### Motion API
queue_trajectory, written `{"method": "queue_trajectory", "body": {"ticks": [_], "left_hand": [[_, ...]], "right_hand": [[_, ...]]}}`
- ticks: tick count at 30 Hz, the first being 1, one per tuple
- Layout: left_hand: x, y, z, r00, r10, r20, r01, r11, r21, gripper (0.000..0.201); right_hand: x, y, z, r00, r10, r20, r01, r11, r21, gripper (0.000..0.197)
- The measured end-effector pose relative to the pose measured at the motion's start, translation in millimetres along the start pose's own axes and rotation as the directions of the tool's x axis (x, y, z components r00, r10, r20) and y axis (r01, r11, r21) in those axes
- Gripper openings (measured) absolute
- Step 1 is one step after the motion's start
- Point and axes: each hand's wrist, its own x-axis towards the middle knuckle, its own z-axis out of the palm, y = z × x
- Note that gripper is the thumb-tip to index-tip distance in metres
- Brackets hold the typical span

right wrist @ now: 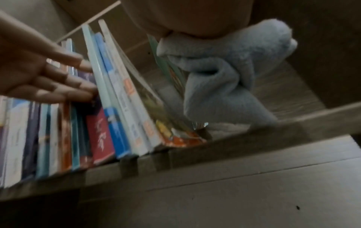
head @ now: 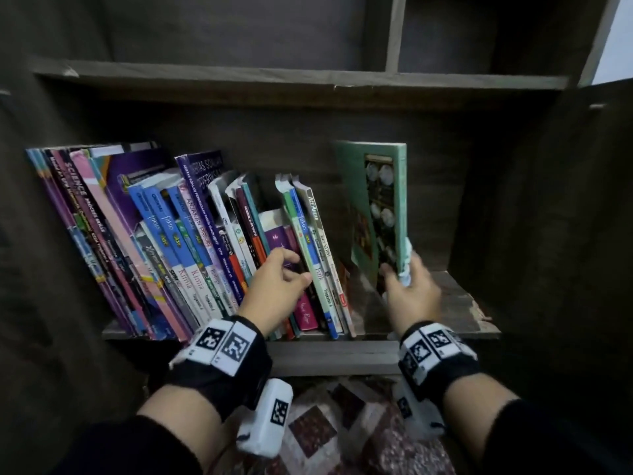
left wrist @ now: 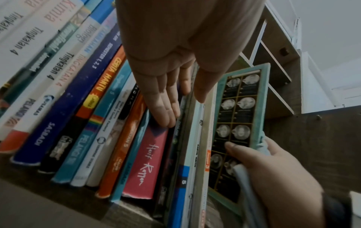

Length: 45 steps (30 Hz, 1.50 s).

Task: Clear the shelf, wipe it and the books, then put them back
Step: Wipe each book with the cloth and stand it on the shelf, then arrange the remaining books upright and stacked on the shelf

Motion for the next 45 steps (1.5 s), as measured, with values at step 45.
{"method": "queue_trajectory", "body": {"ticks": [45], "left_hand": [[-0.9, -29.3, 4.3, 0.993, 0.067, 0.096, -0.075, 0.994, 0.083, 0.028]], "right_hand": [[81.7, 31.9, 19.1, 0.924, 0.265, 0.276, -0.279, 0.96, 0.014, 0.038]]}}
